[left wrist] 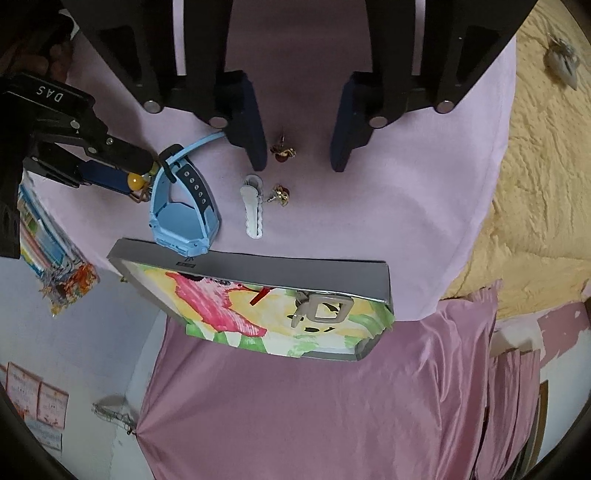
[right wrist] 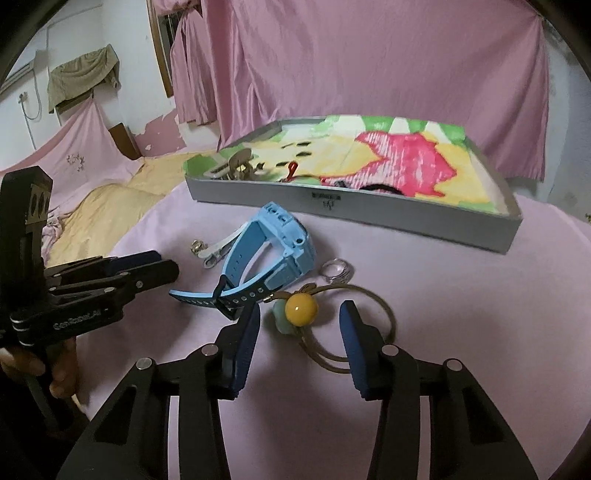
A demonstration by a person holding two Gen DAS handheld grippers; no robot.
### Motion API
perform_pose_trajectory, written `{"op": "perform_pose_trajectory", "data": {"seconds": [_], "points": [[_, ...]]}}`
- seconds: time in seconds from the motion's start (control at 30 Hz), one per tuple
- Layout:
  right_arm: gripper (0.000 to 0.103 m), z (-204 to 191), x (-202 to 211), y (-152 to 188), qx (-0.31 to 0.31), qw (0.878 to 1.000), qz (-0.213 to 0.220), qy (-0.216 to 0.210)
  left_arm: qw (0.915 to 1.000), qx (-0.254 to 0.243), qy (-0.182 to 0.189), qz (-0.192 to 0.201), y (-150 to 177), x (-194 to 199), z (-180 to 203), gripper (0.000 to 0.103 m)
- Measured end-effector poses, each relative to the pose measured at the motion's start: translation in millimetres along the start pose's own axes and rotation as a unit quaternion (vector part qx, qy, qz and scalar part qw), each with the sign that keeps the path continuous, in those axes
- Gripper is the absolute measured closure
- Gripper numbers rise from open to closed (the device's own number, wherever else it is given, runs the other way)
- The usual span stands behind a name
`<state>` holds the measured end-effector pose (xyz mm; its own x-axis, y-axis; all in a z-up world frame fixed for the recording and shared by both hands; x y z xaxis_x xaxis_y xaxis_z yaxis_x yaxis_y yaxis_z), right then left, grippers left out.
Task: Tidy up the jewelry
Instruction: 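Grasp the brown elastic with yellow bead with the right tool while the left tool grasps a small gold earring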
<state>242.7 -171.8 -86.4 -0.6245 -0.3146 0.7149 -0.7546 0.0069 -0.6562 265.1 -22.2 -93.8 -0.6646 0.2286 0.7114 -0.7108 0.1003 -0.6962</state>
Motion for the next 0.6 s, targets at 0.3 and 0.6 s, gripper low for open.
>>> {"op": "perform_pose_trajectory", "data": {"seconds": [0.3, 0.6], "points": [[0.082, 2.9, -3.3, 1.1, -0.023, 0.999, -0.003, -0.023, 0.9997, -0.024, 0.003, 0.002, -0.5, 1.0, 12.4, 0.09], [0.082, 5.9, 29.1, -19.1, -0.015, 0.997, 0.071, -0.029, 0.9967, -0.028, 0.007, 0.077, -31.4, 27.4, 23.4, 0.09]]}}
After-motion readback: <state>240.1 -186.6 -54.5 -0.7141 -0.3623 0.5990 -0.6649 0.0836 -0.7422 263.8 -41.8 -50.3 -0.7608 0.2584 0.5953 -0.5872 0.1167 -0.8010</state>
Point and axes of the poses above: each gripper's, at about its wrist camera, not at the fingertips, and x roughly against the way its jaws point, z to its right, y to its underside, the point moved 10 cm from there along -x, roughly the way its jaws point, and after that the axes turned 6 degrees about -x, right-handed, at the moved point
